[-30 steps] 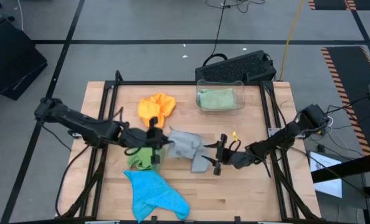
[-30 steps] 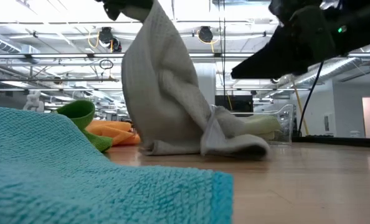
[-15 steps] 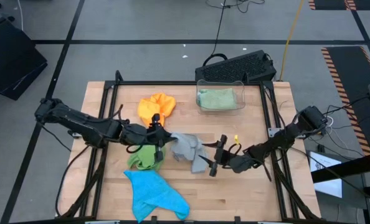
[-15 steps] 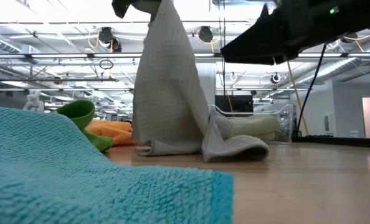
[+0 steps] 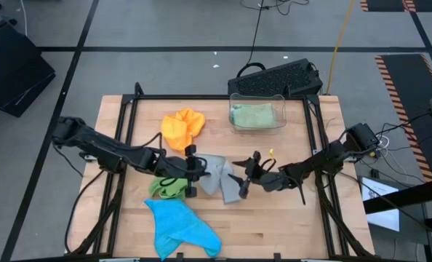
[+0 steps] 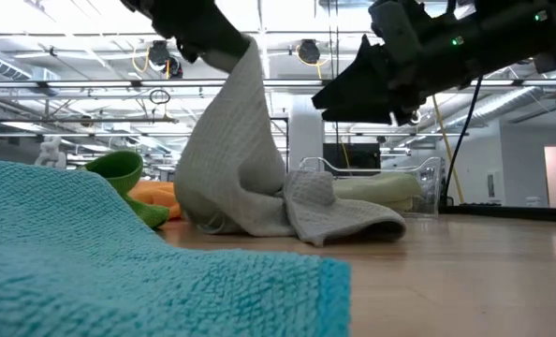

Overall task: Fold microfiber towels
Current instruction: Fold the gray microfiber towel

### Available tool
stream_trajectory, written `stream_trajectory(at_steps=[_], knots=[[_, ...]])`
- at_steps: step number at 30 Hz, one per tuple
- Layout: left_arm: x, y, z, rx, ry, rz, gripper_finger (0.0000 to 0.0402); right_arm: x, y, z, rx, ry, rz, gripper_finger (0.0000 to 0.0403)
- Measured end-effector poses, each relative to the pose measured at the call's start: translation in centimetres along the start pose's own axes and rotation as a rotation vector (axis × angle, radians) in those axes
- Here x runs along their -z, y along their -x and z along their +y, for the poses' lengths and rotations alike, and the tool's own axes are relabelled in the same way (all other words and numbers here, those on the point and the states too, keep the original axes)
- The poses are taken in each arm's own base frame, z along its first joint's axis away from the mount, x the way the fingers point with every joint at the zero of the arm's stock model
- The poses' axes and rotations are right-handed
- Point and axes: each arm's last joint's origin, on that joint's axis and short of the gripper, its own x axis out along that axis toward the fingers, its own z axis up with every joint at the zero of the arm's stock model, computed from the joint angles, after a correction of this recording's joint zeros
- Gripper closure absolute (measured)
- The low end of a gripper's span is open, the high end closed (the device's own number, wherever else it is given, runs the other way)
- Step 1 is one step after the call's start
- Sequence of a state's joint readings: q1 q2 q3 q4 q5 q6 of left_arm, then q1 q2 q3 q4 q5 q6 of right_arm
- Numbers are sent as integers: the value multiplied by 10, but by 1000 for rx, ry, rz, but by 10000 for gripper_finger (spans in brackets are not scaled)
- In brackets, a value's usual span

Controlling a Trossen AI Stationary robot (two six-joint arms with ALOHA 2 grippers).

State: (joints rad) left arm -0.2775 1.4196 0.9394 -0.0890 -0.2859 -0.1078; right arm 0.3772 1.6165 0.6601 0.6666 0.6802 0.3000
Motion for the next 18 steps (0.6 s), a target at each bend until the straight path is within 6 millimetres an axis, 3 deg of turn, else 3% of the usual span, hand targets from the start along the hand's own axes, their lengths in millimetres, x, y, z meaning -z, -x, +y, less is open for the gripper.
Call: stream_trajectory(at_steps=[7,14,18], knots=[[11,1,1,25,10,122,389,9,4,6,-134,50,106,170],[38,0,-23,159,76,360,391,32,4,5,-113,54,245,187],[52,-2,-38,168,78,452,384,30,-4,2,-98,28,223,192]])
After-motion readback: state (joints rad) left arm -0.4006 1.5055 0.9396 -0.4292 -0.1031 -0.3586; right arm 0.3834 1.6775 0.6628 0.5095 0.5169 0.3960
